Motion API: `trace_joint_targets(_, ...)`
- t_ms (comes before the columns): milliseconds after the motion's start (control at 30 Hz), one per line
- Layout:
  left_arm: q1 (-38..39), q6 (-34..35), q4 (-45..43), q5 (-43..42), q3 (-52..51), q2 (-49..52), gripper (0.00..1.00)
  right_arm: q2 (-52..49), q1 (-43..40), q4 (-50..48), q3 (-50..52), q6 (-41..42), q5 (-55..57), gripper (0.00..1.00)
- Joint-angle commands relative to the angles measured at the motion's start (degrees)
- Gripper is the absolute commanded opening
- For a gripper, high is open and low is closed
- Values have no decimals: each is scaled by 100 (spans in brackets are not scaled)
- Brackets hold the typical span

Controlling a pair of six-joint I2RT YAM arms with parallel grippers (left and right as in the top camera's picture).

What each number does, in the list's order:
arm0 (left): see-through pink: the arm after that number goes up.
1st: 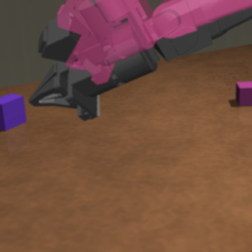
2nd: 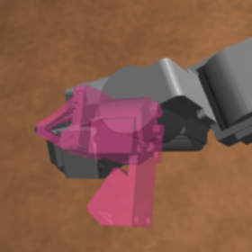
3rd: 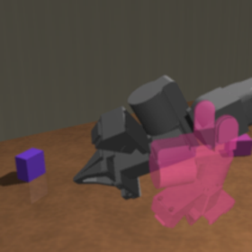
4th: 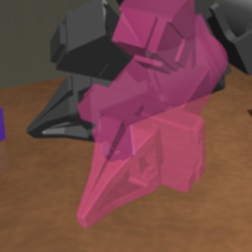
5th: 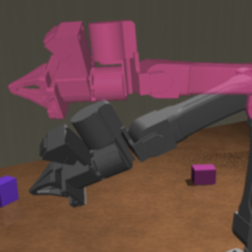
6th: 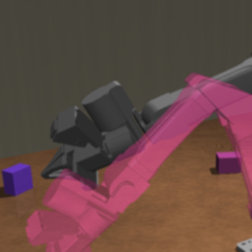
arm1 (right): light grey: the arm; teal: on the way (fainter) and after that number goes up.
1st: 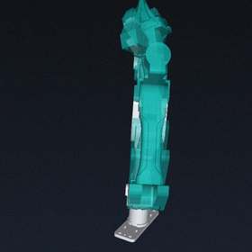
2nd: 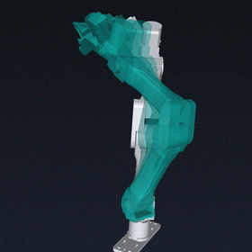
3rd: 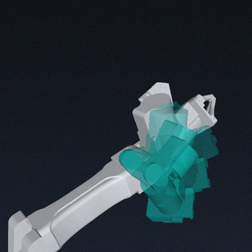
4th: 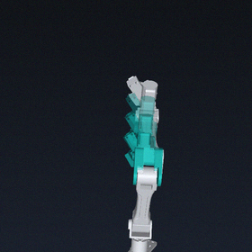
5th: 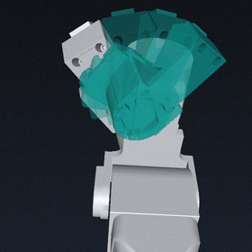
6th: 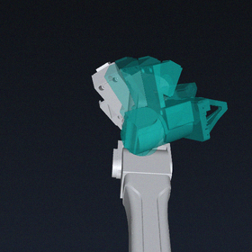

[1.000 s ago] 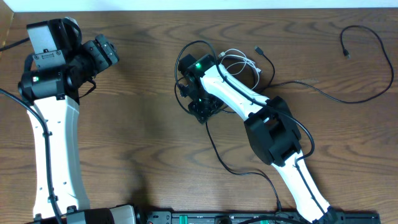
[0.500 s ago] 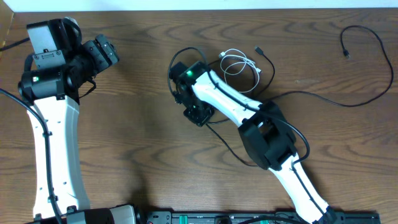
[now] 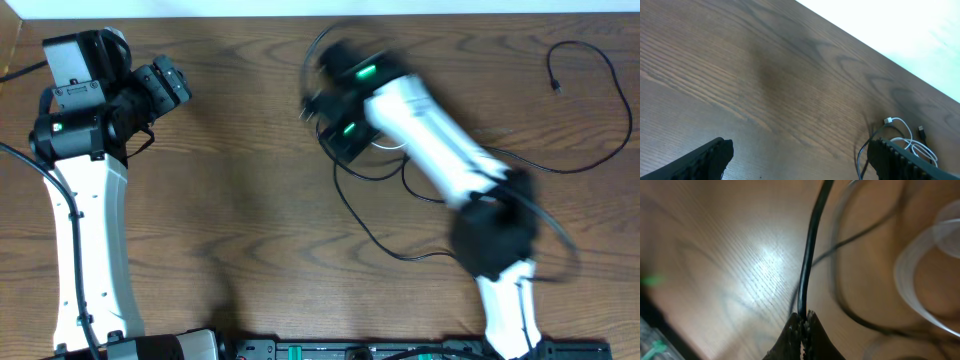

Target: Untangle cables

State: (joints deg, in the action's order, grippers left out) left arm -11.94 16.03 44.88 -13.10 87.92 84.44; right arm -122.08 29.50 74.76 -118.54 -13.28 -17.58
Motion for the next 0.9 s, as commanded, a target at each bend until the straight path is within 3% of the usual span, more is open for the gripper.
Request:
trace_joint_targets(0, -26, -98, 9, 96, 4, 55, 92, 1071, -931, -46, -70, -216, -791, 1)
trace_joint_targets(200, -26, -98, 9, 96, 4, 55, 92, 2002, -2881, -612, -70, 85, -1408, 1)
trace_joint_targets(433, -26, -98, 9, 96, 4, 55, 92, 1976, -5405, -1635, -70, 713, -1132, 1)
trace_joint_targets(600, -26, -98, 9, 96, 4, 55, 92, 1718, -6059, -1770, -70, 691, -426, 1)
trace_joint_targets(867, -26, -98, 9, 96, 4, 55, 92, 1110, -6212, -2037, -70, 645, 1128, 1)
